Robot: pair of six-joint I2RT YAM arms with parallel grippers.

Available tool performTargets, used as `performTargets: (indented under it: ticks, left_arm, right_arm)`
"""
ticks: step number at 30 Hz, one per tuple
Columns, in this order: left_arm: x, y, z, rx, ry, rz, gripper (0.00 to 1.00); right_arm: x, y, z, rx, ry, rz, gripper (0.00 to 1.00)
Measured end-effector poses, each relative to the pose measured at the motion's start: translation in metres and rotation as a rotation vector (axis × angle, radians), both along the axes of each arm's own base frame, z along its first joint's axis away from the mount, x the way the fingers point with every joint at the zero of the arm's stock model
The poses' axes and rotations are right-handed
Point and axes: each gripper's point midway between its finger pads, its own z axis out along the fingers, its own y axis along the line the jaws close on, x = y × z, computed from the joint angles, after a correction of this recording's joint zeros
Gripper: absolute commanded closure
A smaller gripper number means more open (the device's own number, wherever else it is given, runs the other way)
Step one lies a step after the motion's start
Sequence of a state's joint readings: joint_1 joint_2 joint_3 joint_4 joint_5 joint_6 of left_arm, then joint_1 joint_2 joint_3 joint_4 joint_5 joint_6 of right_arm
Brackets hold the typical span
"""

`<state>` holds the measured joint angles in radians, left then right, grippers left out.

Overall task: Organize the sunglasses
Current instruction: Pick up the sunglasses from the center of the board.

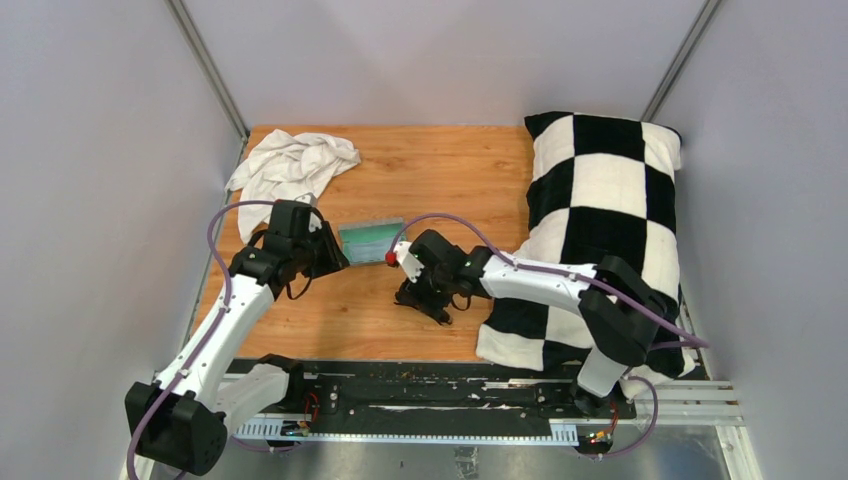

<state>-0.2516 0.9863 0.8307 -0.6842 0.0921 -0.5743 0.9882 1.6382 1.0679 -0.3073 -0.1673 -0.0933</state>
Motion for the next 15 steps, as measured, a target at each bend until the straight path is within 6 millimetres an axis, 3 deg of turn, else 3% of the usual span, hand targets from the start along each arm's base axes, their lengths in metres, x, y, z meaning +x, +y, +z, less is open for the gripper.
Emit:
performTargets:
  ticks: [8, 12, 15]
  left_arm:
    - [0.0, 0.001, 0.001, 0.004, -0.005, 0.004, 0.64]
    - [0.0, 0.002, 0.001, 0.008, -0.007, 0.005, 0.64]
    - [0.001, 0.003, 0.001, 0.012, -0.008, 0.009, 0.64]
  right_arm:
    - [0.006, 0.013, -0.02, -0.125, -0.121, 0.022, 0.42]
    - [0.004, 0.01, -0.038, -0.195, -0.147, 0.049, 0.44]
    - [0.009, 0.013, -0.037, -0.196, -0.183, 0.056, 0.49]
